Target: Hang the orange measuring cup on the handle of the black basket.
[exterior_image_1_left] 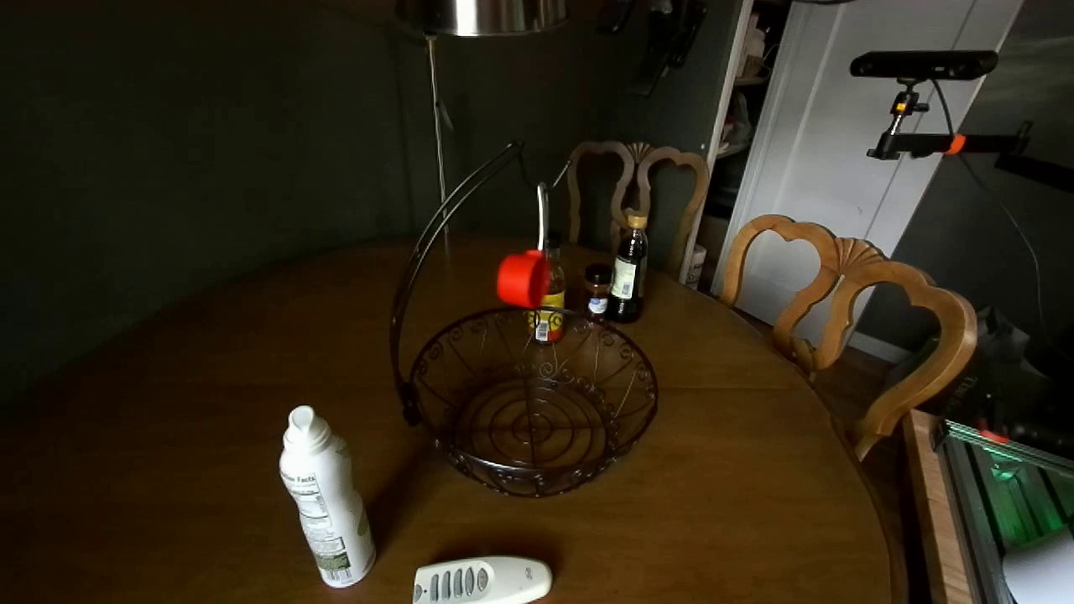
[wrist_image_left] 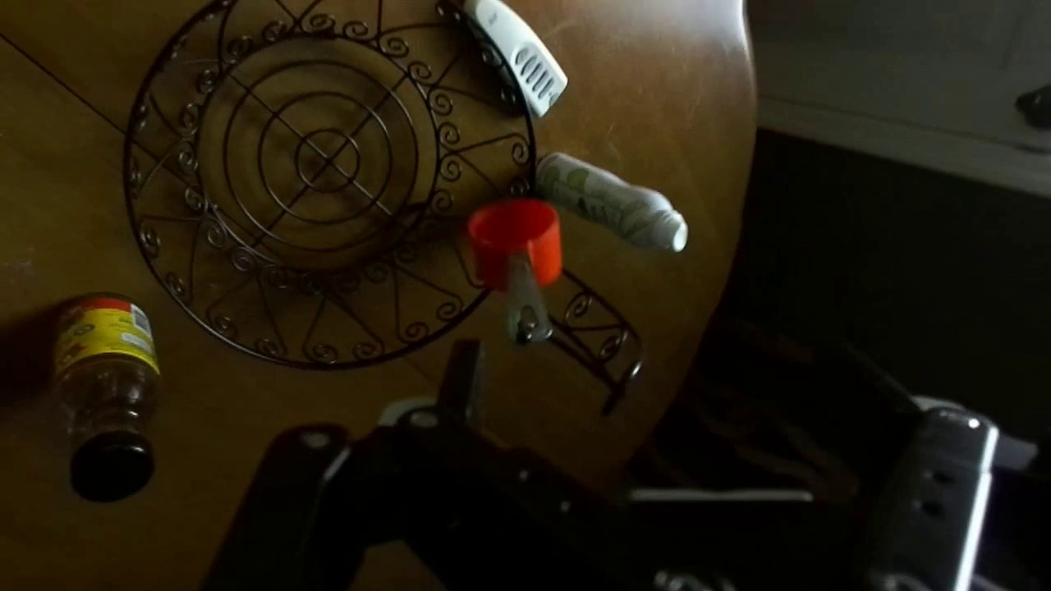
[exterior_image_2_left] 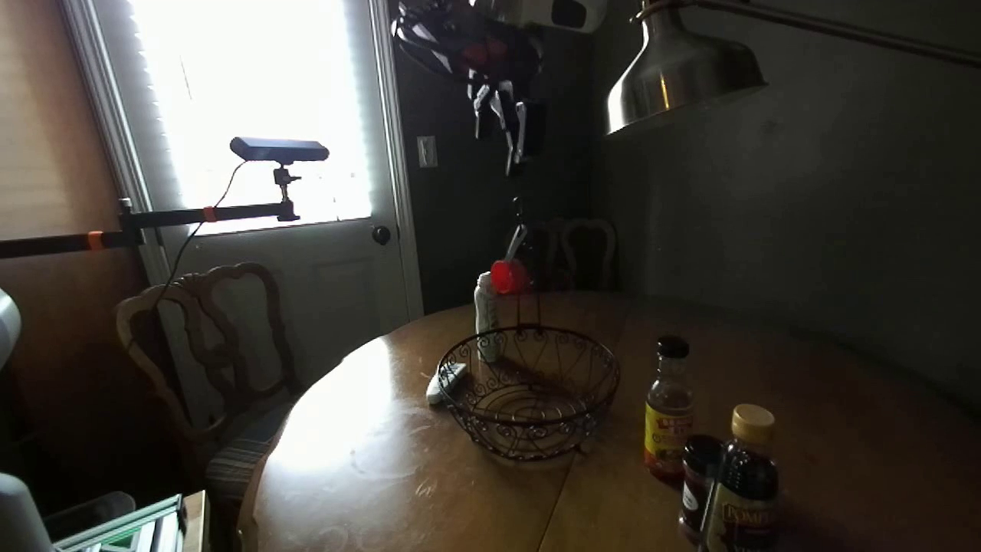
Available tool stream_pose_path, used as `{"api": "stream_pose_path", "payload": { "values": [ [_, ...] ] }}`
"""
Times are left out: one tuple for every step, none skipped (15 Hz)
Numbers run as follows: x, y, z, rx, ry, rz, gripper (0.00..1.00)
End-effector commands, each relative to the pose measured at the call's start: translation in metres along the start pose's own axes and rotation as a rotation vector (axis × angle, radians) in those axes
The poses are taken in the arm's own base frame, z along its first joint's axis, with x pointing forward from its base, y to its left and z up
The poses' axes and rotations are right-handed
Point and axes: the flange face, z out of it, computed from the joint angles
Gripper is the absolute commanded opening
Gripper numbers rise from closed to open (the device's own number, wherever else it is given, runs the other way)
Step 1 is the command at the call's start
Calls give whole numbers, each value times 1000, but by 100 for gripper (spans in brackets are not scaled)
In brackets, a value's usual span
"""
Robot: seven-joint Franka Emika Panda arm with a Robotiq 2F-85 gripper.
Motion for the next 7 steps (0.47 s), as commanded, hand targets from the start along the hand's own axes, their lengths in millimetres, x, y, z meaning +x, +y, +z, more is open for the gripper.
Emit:
{"api": "stream_pose_path", "payload": {
  "values": [
    [-24, -9, -27, 0, -90, -179, 100],
    [-14, -7, -19, 6, -48, -99, 100],
    [-18, -9, -26, 6, -62, -131, 100],
    [-21, -10, -29, 5, -65, -147, 100],
    [-22, -10, -30, 3, -66, -156, 100],
    [-22, -10, -29, 2, -68, -161, 100],
    [-21, -10, -28, 1, -70, -163, 100]
  ]
}}
